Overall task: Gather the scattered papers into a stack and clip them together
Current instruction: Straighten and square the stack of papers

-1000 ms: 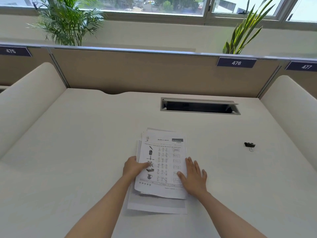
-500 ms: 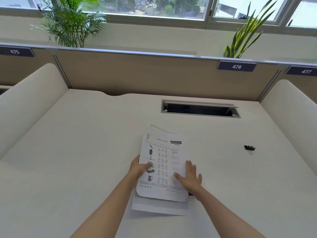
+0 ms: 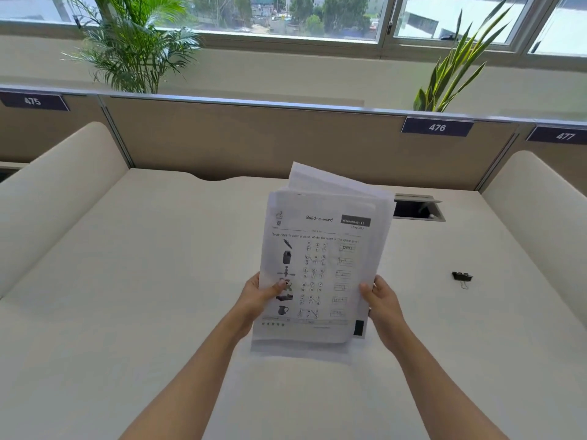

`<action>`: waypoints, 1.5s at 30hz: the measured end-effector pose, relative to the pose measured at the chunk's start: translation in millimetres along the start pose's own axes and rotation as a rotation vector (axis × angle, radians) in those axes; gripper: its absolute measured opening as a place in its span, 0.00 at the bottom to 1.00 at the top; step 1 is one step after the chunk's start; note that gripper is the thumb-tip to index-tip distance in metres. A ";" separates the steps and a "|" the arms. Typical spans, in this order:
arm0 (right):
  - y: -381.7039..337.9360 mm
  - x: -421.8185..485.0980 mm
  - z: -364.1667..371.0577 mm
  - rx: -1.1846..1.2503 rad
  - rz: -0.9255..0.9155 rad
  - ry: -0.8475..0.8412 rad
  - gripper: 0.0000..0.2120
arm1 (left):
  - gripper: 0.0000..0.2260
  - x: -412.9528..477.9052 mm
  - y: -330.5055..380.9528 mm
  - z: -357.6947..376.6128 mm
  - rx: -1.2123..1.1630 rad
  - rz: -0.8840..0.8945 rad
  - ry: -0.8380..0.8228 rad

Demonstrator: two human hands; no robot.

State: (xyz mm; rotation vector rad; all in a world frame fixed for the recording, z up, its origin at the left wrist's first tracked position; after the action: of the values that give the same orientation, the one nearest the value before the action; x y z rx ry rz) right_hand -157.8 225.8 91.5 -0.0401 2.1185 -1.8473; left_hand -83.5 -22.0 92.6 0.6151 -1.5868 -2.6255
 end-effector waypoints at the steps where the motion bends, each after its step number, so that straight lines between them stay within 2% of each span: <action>1: -6.8 -2.5 0.3 0.021 -0.036 -0.001 0.20 | 0.14 -0.3 2.5 0.3 0.002 0.011 -0.004; 3: -17.8 -5.7 0.7 0.040 -0.102 0.015 0.31 | 0.14 -0.1 8.8 2.0 0.006 0.046 -0.001; 4: -22.4 -6.8 0.4 0.055 -0.126 0.027 0.33 | 0.14 0.4 12.5 3.7 0.005 0.069 0.007; 6: -28.6 -6.8 -1.3 0.074 -0.160 0.057 0.28 | 0.11 0.8 20.4 7.7 0.001 0.118 0.018; 8: -35.5 -7.5 -1.4 0.080 -0.195 0.077 0.15 | 0.11 0.9 28.4 12.8 0.014 0.172 0.016; 9: -39.2 -8.2 0.1 0.075 -0.208 0.074 0.11 | 0.11 1.2 31.1 15.3 0.012 0.193 0.015; 12: -46.8 -12.0 7.7 0.030 -0.237 0.049 0.12 | 0.10 0.7 32.0 19.1 0.001 0.218 0.035; 17: -42.6 -14.7 12.8 -0.043 -0.229 0.127 0.09 | 0.10 -1.1 20.7 21.2 0.008 0.220 0.032; 22: -42.5 -17.9 17.0 -0.029 -0.196 0.155 0.09 | 0.04 -2.0 16.0 24.1 -0.059 0.209 0.095; 29: -64.6 -26.2 15.5 -0.018 -0.308 0.208 0.09 | 0.02 -12.7 33.8 35.2 -0.050 0.323 0.092; 31: -68.7 -28.6 15.7 -0.040 -0.348 0.227 0.11 | 0.04 -18.9 46.7 37.1 -0.045 0.416 0.134; 34: -76.5 -33.1 17.0 -0.038 -0.380 0.256 0.22 | 0.10 -26.9 66.6 45.6 -0.098 0.538 0.140; 37: -91.5 -39.7 20.2 -0.014 -0.455 0.276 0.17 | 0.12 -35.7 79.4 59.5 -0.096 0.663 0.091; 40: -106.7 -44.9 22.8 0.014 -0.503 0.291 0.17 | 0.11 -43.6 87.5 66.1 -0.073 0.806 0.137; 42: -110.4 -45.2 22.8 0.063 -0.489 0.304 0.16 | 0.11 -45.3 90.9 69.6 -0.096 0.830 0.204; 45: -109.2 -45.2 19.6 0.136 -0.416 0.341 0.18 | 0.17 -44.9 91.9 72.4 -0.118 0.819 0.310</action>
State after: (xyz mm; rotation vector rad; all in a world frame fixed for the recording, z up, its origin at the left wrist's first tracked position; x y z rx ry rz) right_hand -130.9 200.1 205.4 -0.1547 2.3362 -2.3817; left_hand -83.8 4.2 215.1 0.2554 -1.2190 -1.8884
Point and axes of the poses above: each hand's wrist, its own x-axis towards the middle knuckle, its own z-axis out of the palm, y = z × x, the point moved 5 cm from there along x, towards the middle knuckle, and after that the axes turned 13 degrees about -x, right-handed, at the moved point
